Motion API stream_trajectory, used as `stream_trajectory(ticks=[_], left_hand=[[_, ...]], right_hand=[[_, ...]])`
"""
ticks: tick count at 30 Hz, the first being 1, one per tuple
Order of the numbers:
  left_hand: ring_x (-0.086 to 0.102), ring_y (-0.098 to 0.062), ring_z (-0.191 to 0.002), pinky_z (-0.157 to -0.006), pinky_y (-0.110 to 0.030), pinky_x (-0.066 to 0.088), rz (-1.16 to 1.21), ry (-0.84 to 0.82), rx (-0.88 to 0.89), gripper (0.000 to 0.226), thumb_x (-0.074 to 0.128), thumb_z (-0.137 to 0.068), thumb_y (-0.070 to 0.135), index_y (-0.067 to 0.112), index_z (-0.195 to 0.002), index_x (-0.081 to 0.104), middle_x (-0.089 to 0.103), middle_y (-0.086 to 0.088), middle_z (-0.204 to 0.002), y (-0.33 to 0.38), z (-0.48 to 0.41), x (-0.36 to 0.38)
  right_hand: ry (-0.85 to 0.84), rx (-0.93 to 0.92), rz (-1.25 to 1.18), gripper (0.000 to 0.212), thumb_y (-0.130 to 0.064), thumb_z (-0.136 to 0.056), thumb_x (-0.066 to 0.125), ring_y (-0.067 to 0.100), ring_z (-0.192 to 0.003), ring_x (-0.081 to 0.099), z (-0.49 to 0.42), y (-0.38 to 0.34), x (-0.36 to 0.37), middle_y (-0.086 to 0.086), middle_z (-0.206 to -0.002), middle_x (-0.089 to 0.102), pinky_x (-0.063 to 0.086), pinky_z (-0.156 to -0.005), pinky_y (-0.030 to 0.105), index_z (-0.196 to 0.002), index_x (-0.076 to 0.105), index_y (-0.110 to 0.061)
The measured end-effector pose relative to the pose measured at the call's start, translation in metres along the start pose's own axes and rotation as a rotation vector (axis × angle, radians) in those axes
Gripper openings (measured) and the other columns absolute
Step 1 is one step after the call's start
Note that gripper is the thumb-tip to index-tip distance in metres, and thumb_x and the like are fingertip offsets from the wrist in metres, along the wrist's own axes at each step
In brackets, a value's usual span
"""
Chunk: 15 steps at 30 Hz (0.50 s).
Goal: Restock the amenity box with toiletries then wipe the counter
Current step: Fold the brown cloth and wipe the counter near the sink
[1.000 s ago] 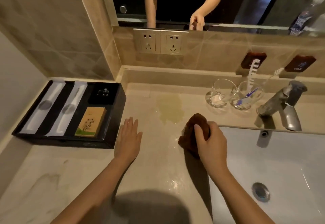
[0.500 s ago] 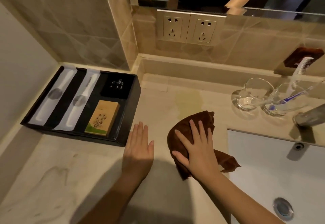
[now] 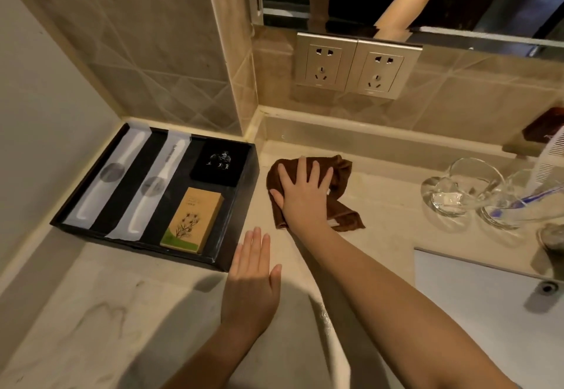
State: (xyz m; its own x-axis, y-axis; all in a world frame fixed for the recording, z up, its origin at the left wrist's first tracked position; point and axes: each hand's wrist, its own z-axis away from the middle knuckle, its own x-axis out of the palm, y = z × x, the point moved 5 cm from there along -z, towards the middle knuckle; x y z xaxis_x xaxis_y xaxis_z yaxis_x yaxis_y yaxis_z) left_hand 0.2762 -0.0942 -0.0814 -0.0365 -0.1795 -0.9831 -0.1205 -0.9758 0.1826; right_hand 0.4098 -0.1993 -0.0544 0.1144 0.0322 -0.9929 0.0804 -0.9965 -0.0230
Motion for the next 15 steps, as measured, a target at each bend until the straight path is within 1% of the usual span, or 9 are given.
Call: stream_trajectory(ticks=[2,4,6,7,10,13,15], left_hand=[[0.041,-0.027,-0.133,-0.111,-0.043,0.030,-0.006,-0.018,-0.016,0.062,0.017,-0.095,0.047,0.010,-0.137,0.045,0.046,-0.011,-0.144,-0.002,-0.001,0.002],[0.036,-0.025,-0.136,-0.118,-0.037,0.018,0.003,-0.019,-0.022,0.062,0.017,-0.095,0.048,0.012,-0.139,0.043,0.044,-0.009,-0.146,-0.002,-0.001,0.003],[0.028,-0.023,-0.141,-0.115,-0.032,0.007,0.023,-0.012,-0.013,0.060,0.020,-0.095,0.048,0.013,-0.141,0.038,0.040,-0.009,-0.148,-0.002,0.000,0.003],[0.023,-0.023,-0.142,-0.115,-0.032,0.005,0.028,-0.009,0.000,0.059,0.023,-0.095,0.047,0.013,-0.142,0.036,0.038,-0.009,-0.150,-0.002,0.001,0.003],[0.017,-0.021,-0.142,-0.115,-0.033,0.004,0.031,0.002,0.024,0.060,0.028,-0.093,0.048,0.015,-0.143,0.032,0.031,-0.008,-0.152,-0.002,0.002,0.002],[0.017,-0.021,-0.141,-0.115,-0.032,0.003,0.021,-0.006,0.016,0.061,0.025,-0.094,0.050,0.015,-0.143,0.033,0.031,-0.008,-0.152,-0.003,0.002,0.004],[0.016,-0.021,-0.142,-0.116,-0.033,0.004,0.010,-0.012,0.013,0.061,0.022,-0.094,0.050,0.015,-0.144,0.032,0.031,-0.007,-0.153,-0.003,0.002,0.007]], right_hand=[[-0.011,-0.002,0.029,0.056,-0.051,-0.094,0.036,0.047,-0.135,0.028,-0.019,-0.003,0.000,0.023,-0.148,0.033,0.014,-0.109,0.067,-0.143,0.031,-0.024],[-0.005,0.010,0.059,0.054,-0.048,-0.095,0.035,0.045,-0.132,0.032,-0.036,-0.001,0.000,0.022,-0.144,0.037,0.019,-0.108,0.066,-0.142,0.031,-0.022],[0.011,0.031,0.063,0.051,-0.047,-0.095,0.037,0.041,-0.127,0.038,-0.050,0.006,-0.001,0.019,-0.138,0.044,0.026,-0.105,0.063,-0.139,0.036,-0.020],[0.022,0.040,0.056,0.050,-0.046,-0.095,0.039,0.040,-0.123,0.041,-0.054,0.011,-0.001,0.018,-0.134,0.046,0.030,-0.103,0.061,-0.137,0.038,-0.020],[0.068,0.059,0.029,0.046,-0.046,-0.093,0.042,0.038,-0.114,0.048,-0.056,0.025,0.000,0.014,-0.127,0.052,0.036,-0.099,0.058,-0.133,0.044,-0.022],[0.089,0.094,0.012,0.046,-0.045,-0.093,0.043,0.038,-0.110,0.049,-0.051,0.036,0.002,0.014,-0.128,0.052,0.036,-0.099,0.056,-0.133,0.045,-0.022],[0.095,0.148,-0.002,0.046,-0.045,-0.093,0.044,0.039,-0.108,0.050,-0.045,0.046,0.003,0.015,-0.128,0.053,0.036,-0.100,0.056,-0.132,0.046,-0.022]])
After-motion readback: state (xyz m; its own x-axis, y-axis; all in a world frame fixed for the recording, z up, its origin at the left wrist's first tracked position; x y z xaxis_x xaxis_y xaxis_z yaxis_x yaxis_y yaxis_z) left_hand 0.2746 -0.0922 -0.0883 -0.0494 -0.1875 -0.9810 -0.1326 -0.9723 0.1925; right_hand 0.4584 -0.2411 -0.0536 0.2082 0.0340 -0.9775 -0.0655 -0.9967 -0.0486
